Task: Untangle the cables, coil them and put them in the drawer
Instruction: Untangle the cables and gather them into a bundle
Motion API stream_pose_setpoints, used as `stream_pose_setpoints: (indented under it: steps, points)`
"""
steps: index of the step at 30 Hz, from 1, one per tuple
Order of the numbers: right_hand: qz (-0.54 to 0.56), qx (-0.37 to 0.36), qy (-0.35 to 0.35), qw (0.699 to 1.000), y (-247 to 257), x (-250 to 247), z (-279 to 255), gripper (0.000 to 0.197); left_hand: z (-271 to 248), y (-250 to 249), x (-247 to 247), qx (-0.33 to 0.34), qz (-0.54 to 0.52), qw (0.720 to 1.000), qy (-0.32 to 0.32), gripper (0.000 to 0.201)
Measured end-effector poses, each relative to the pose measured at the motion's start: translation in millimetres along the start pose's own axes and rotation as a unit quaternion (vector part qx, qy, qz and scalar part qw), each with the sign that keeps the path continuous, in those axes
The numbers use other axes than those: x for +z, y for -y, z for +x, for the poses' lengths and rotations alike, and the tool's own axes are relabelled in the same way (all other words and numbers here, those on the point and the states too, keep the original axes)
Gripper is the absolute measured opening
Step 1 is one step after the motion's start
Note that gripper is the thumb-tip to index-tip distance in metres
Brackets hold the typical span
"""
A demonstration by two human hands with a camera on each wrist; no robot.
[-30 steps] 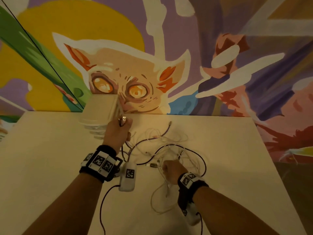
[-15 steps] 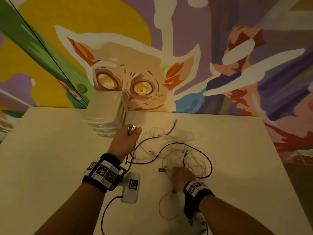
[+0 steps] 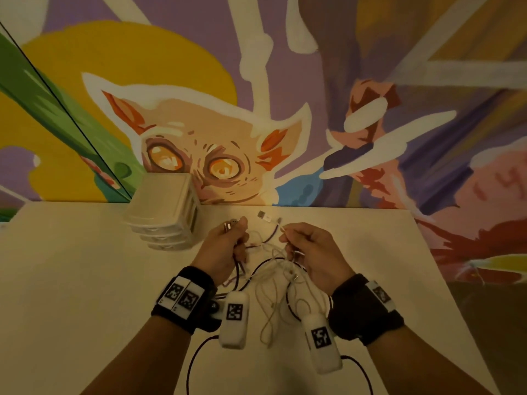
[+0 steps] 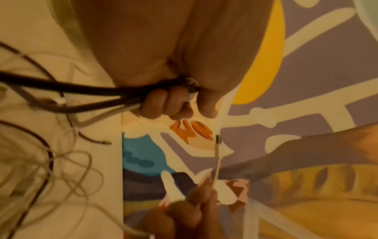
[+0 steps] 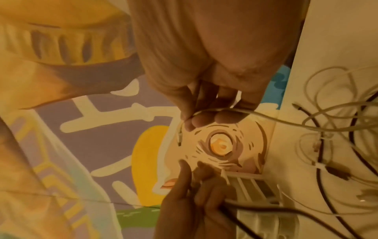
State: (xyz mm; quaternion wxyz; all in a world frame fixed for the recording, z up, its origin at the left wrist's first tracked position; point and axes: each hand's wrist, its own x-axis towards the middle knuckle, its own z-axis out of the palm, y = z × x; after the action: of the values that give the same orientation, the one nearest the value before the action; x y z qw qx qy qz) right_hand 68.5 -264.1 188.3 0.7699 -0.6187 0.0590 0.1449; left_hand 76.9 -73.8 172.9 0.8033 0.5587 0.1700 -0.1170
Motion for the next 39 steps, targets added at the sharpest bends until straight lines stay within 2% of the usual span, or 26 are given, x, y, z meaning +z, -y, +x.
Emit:
stream_pose_setpoints:
  steps: [4, 5, 7, 9, 11, 13, 16, 20, 22, 24, 26, 28, 29, 31, 32, 33, 34, 36, 39]
  points:
    - [-0.126, -0.08, -0.018, 0.989, -1, 17, -3, 0.003, -3, 1, 27, 0.031, -0.014, 0.999, 0.03, 0.019]
    - [-0.153, -0.093, -0.018, 0.984, -1, 20, -4, 0.007, -3, 0, 33, 0.044, -0.006, 0.999, 0.031, 0.019]
    - [-0.207, -0.105, 0.008, 0.973, -3, 20, -4, 0.016, -4, -8, 40, 0.081, 0.005, 0.997, -0.002, 0.021]
    - [-0.28, -0.099, 0.055, 0.953, -8, 10, -5, 0.017, -3, -25, 36, 0.11, -0.035, 0.993, -0.031, 0.019]
    - [-0.381, -0.089, 0.089, 0.916, -15, -11, -2, 0.01, 3, -47, 17, 0.11, -0.144, 0.983, -0.019, 0.011]
    - [-0.483, -0.055, 0.122, 0.865, -21, -37, 1, 0.016, 8, -72, -5, 0.128, -0.213, 0.969, -0.019, 0.019]
    - [-0.561, 0.013, 0.14, 0.816, -23, -68, 4, 0.017, 9, -110, -31, 0.166, -0.187, 0.96, -0.122, 0.044]
    - [-0.634, 0.089, 0.12, 0.759, -24, -91, 13, 0.015, -1, -148, -57, 0.221, -0.181, 0.932, -0.221, 0.044]
    - [-0.63, 0.083, 0.097, 0.766, -16, -92, 13, 0.017, -7, -161, -64, 0.235, -0.181, 0.925, -0.237, 0.041]
    - [-0.572, 0.0, 0.053, 0.819, 2, -82, 8, 0.019, -12, -170, -63, 0.248, -0.134, 0.932, -0.229, 0.041]
    - [-0.479, -0.101, 0.024, 0.872, 27, -60, 1, 0.012, -18, -168, -48, 0.261, -0.018, 0.947, -0.189, 0.034]
    - [-0.425, -0.156, 0.055, 0.89, 56, -32, -6, 0.009, -25, -150, -18, 0.255, 0.158, 0.949, -0.094, 0.013]
    - [-0.415, -0.172, 0.077, 0.89, 68, -20, -8, 0.01, -28, -137, -2, 0.24, 0.248, 0.938, -0.031, 0.015]
    - [-0.403, -0.199, 0.096, 0.888, 86, -1, -9, 0.014, -35, -110, 28, 0.222, 0.41, 0.88, 0.087, 0.027]
    - [-0.397, -0.214, 0.088, 0.888, 93, 6, -11, 0.017, -38, -98, 39, 0.225, 0.467, 0.847, 0.122, 0.025]
    - [-0.392, -0.227, 0.072, 0.888, 97, 10, -10, 0.02, -42, -91, 48, 0.227, 0.49, 0.83, 0.138, 0.026]
    - [-0.39, -0.236, 0.054, 0.888, 100, 12, -11, 0.024, -41, -87, 50, 0.226, 0.493, 0.828, 0.14, 0.029]
    - [-0.389, -0.233, 0.037, 0.89, 99, 8, -11, 0.027, -42, -94, 50, 0.213, 0.448, 0.861, 0.114, 0.028]
    - [-0.431, -0.191, 0.072, 0.879, 80, -13, -7, 0.012, -34, -125, 30, 0.257, 0.241, 0.936, -0.003, 0.016]
